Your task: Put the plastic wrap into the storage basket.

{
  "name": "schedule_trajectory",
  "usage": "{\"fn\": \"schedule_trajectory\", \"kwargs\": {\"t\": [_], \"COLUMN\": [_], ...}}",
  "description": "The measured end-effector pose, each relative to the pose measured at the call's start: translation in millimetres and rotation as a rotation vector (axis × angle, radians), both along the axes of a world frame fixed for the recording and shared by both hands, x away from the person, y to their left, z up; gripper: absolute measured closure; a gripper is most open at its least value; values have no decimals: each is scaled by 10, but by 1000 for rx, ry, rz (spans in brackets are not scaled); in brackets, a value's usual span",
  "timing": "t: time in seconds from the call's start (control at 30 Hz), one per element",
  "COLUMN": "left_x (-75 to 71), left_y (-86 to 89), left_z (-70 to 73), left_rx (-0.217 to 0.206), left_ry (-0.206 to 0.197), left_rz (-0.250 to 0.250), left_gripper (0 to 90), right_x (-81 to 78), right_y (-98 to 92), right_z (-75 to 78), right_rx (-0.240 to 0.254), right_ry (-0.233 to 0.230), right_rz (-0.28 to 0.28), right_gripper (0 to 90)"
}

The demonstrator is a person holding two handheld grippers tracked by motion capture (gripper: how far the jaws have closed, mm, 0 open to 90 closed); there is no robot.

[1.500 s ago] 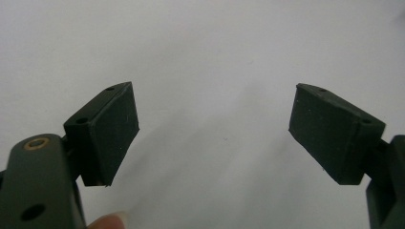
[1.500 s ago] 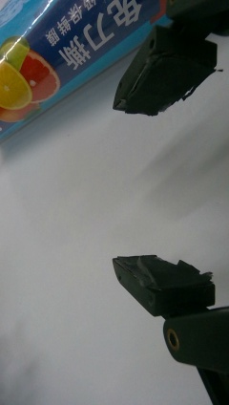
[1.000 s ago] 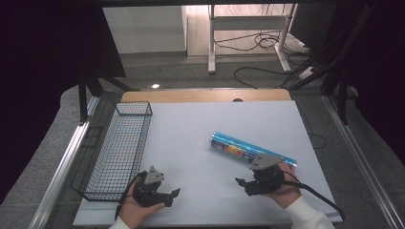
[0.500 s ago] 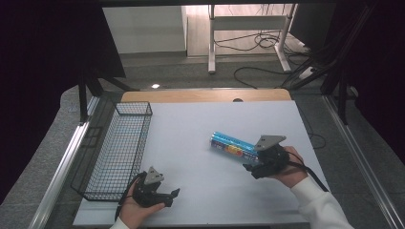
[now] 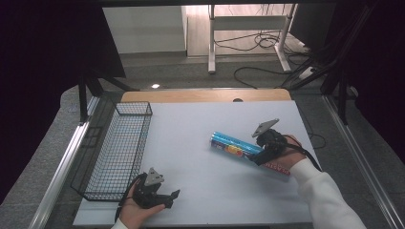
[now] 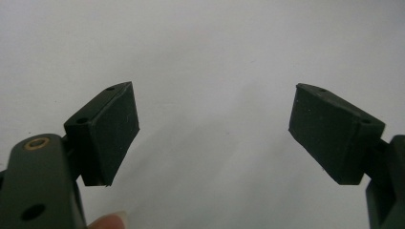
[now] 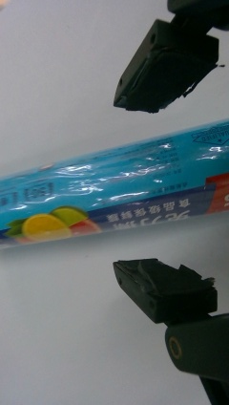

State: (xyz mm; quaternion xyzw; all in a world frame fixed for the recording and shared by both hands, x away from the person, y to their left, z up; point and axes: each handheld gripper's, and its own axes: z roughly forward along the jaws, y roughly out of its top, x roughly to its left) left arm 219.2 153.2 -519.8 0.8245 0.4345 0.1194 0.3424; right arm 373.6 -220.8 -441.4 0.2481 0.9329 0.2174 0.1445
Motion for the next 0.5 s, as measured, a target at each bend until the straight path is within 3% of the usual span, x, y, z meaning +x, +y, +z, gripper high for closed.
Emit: {"fn": "schedule_trajectory", "kwargs": {"t": [0.2, 0.5], "left_x": [2, 2], "left_y": [-7, -16], "left_z": [-5, -14], "left_rx": [2, 8], "left_ry": [0, 3], "left_rz": [-3, -5], "left_gripper": [174, 174], "right_x": [158, 238], "right_y": [-12, 22], "right_z": [-146, -350], "right_rx": [-59, -137], "right_ry": [59, 150], "right_rz": [6, 22], "right_gripper": [199, 231]}}
